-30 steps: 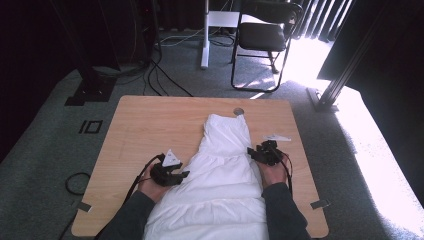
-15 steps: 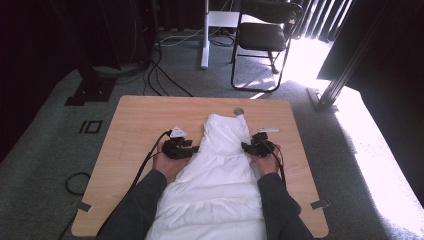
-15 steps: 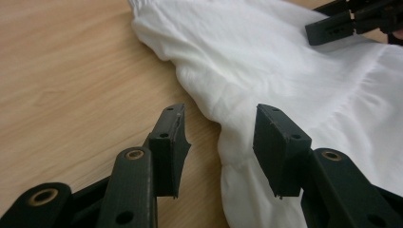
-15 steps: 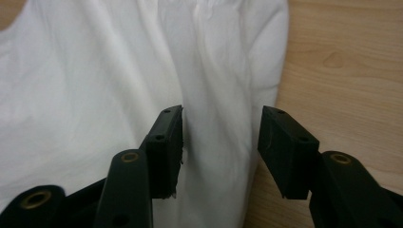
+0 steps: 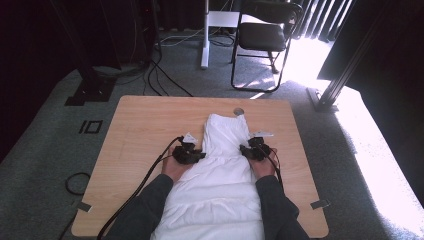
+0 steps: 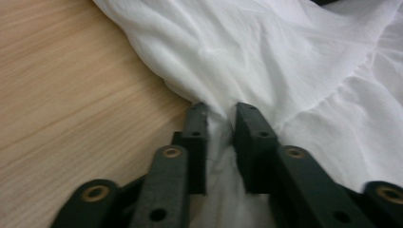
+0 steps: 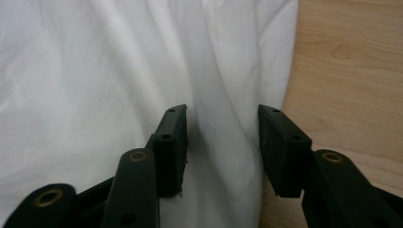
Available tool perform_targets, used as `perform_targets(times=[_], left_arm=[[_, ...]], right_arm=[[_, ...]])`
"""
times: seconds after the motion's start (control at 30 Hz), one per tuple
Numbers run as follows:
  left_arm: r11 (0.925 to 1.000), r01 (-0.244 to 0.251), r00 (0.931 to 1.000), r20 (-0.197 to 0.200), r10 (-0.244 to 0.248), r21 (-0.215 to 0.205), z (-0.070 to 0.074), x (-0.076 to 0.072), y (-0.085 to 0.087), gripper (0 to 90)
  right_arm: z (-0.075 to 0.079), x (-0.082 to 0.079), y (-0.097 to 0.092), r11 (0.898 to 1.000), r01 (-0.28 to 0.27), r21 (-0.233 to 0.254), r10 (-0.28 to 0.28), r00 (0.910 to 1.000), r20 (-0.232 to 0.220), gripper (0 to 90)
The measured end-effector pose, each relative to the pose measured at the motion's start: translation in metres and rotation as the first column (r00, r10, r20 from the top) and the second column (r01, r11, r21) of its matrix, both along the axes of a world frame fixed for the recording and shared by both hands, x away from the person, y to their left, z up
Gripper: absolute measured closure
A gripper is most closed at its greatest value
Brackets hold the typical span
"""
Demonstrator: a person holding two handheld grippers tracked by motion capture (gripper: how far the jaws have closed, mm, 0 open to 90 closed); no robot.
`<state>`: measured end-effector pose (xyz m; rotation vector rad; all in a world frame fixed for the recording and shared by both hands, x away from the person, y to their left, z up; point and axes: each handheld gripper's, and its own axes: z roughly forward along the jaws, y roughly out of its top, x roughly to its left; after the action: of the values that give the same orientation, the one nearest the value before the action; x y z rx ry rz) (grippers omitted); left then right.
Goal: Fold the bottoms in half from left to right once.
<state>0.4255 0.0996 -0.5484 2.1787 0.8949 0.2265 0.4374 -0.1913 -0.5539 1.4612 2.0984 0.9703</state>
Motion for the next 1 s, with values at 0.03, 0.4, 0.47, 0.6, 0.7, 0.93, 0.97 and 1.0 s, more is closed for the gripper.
perform_targets(times=[0.03,0.4,0.47,0.6,0.7,0.93,0.97,1.0], left_arm=[[1.0000,0.003,1.0000,0.001,-0.003,0.008,0.001,-0.002,0.000,80.6],[0.9937,0.045,0.9983,0.034,-0.049,0.103,0.005,-0.050,0.004,81.3],[0.9946,0.049,0.9982,0.029,-0.052,0.092,0.004,-0.056,0.008,81.3],[0.9944,0.058,0.9979,0.026,-0.060,0.089,0.004,-0.061,0.010,81.2],[0.9945,0.053,0.9981,0.028,-0.056,0.090,0.004,-0.062,0.009,81.1],[0.9938,0.057,0.9980,0.024,-0.059,0.095,0.004,-0.061,0.009,80.4],[0.9935,0.059,0.9978,0.023,-0.062,0.097,0.005,-0.061,0.009,80.1],[0.9938,0.058,0.9979,0.022,-0.060,0.095,0.005,-0.060,0.009,79.8]], right_arm=[[0.000,-0.002,0.000,1.000,-0.001,0.003,0.001,1.0000,-0.002,56.2],[0.000,-0.037,0.001,0.998,-0.059,0.012,0.059,0.9981,-0.014,70.0],[0.000,-0.044,-0.004,0.999,-0.035,0.027,0.036,0.9993,-0.012,81.1],[-0.003,-0.051,-0.011,0.998,-0.004,0.055,0.003,1.0000,0.007,86.6],[0.000,-0.050,-0.013,0.996,0.055,0.070,-0.056,0.9984,0.006,69.6],[0.020,-0.032,-0.009,0.998,-0.017,0.053,0.016,0.9997,0.018,38.4],[0.023,-0.021,-0.004,0.999,-0.033,0.032,0.033,0.9995,0.004,36.0],[0.023,-0.015,0.000,0.999,-0.031,0.012,0.031,0.9995,0.003,36.0]])
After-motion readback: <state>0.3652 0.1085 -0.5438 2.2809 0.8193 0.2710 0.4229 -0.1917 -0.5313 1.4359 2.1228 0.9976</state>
